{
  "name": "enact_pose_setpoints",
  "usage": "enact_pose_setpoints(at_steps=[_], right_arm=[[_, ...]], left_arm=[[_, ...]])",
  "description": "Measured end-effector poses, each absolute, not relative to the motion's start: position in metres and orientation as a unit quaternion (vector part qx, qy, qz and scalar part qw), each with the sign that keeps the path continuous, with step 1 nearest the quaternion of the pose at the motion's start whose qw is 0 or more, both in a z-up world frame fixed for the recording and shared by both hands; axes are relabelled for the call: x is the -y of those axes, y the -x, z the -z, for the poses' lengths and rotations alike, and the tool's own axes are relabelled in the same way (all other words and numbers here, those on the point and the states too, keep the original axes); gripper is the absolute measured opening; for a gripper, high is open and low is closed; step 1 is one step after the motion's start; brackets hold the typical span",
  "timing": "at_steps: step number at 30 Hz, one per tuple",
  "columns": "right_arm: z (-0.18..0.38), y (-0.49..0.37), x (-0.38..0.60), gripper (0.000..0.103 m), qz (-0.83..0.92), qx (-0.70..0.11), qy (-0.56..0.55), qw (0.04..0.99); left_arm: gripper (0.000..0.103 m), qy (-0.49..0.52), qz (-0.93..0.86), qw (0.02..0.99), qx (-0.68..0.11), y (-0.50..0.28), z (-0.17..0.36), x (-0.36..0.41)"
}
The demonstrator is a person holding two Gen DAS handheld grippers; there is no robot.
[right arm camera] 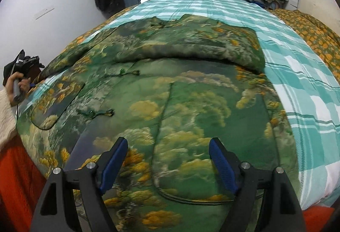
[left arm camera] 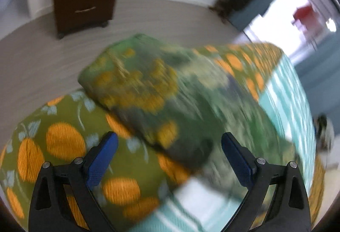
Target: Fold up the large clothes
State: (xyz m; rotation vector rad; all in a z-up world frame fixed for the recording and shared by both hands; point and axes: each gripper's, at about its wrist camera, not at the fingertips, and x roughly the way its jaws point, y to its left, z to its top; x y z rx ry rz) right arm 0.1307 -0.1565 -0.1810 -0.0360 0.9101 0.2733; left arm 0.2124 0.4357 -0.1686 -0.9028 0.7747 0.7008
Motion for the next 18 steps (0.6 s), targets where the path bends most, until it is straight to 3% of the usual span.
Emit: enact_pose_setpoints(at_steps=[2,3,4,5,6,11,18], right_arm=[[0.184,-0.13,0.152,0.081,-0.131,-0.441,0.022,0.888],[0.185,-0.13,0.15,0.081,-0.131,-0.441,0.025,0.888],[0.186,-0.131,0.148,0.081,-0.132,-0.44,0.028,0.888],[0.186,-0.131,0.147,0.081,-0.132,-0.44,0.029,0.888],[0.186,-0.131,0.147,0.081,-0.133,-0.439,0.029,0.888],[0.185,-0.132,0.149,0.081,-0.139,-0.434,0.014,0.89],[0.179,-0.126,0.164,0.081,-0.148,-0.418,-0.016,0.896]], left_arm=[[0.092,0.431,-0.339,0.765,-0.338,-0.215,0.171,-0.444],[0.071,0.432,-0.344,0.765,-0.331,-0.216,0.17,-0.445],[0.041,0.428,-0.351,0.765,-0.329,-0.219,0.17,-0.446],[0.022,0.419,-0.352,0.768,-0.331,-0.222,0.168,-0.448],[0.014,0.406,-0.347,0.776,-0.336,-0.226,0.165,-0.445],[0.009,0.26,-0.343,0.841,-0.329,-0.245,0.106,-0.399],[0.009,0.014,-0.181,0.95,-0.255,-0.277,-0.004,-0.205]])
